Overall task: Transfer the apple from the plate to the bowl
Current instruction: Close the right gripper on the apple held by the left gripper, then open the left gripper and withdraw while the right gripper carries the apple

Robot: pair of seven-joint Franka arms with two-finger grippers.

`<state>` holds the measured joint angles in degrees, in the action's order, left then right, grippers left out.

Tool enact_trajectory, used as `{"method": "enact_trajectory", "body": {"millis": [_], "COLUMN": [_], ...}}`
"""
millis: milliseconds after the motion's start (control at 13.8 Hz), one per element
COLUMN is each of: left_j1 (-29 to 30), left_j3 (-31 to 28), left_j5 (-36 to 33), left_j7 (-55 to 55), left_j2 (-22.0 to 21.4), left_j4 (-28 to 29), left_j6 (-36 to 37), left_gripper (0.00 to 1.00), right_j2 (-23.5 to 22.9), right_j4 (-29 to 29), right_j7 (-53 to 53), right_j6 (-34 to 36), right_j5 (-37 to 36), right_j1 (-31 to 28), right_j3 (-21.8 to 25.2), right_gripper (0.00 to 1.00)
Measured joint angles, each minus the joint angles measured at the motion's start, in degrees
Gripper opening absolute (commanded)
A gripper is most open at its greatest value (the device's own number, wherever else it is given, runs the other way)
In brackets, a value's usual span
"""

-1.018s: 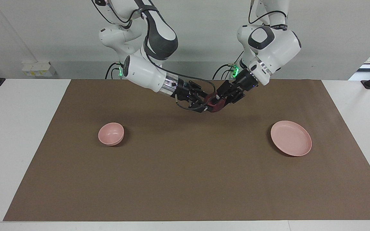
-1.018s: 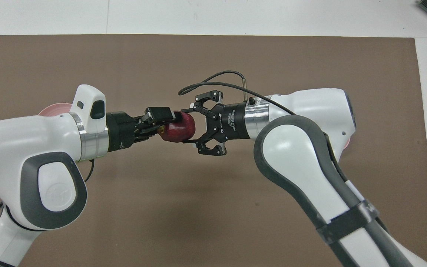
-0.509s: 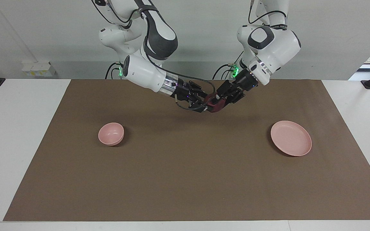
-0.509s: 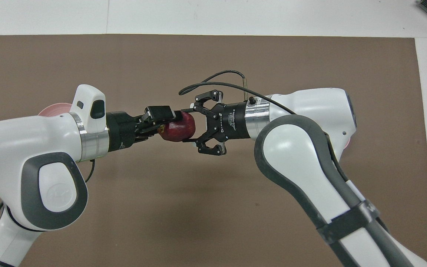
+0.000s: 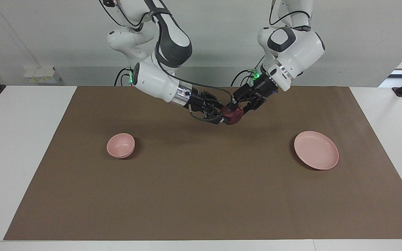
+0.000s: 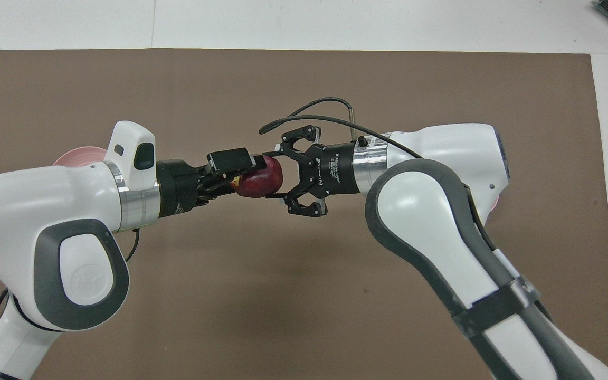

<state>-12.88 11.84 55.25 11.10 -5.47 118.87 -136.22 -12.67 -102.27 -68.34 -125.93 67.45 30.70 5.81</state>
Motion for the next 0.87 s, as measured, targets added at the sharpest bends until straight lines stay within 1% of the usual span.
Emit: {"method": "enact_trajectory", "body": {"millis": [291, 436, 509, 582, 873], "left_j1": [0.01, 0.09, 0.34, 0.56, 0.60], "left_j3": [-0.27, -0.58, -0.68, -0.82, -0.93], "left_j5": [-0.01, -1.09, -2.80, -5.80, -25.83], "left_j7": [0.00, -0.03, -0.09, -0.20, -0.05], "left_j2": [0.00, 0.01, 0.01, 0.03, 0.25], "left_j4": [0.00, -0.01, -0.04, -0.05, -0.05], "left_j6": [0.00, 0.00, 0.00, 0.00, 1.86], "left_gripper": [1.00, 1.00, 1.00, 1.00, 1.00], "right_j2": [-0.12, -0.21, -0.26, -0.31, -0.44], "right_j4": [-0.13, -0.19, -0.24, -0.33, -0.44], "right_j7": [3.43, 5.02, 6.10, 7.51, 14.77], "right_j6": [0.00, 0.00, 0.00, 0.01, 0.01], "right_j5": [-0.54, -3.08, -5.44, -7.94, -15.87], "right_j1": [-1.82, -2.83, -3.39, -3.88, -7.23], "right_j3": [0.08, 0.10, 0.10, 0.10, 0.16], "right_gripper": [0.00, 0.00, 0.00, 0.00, 0.00]}}
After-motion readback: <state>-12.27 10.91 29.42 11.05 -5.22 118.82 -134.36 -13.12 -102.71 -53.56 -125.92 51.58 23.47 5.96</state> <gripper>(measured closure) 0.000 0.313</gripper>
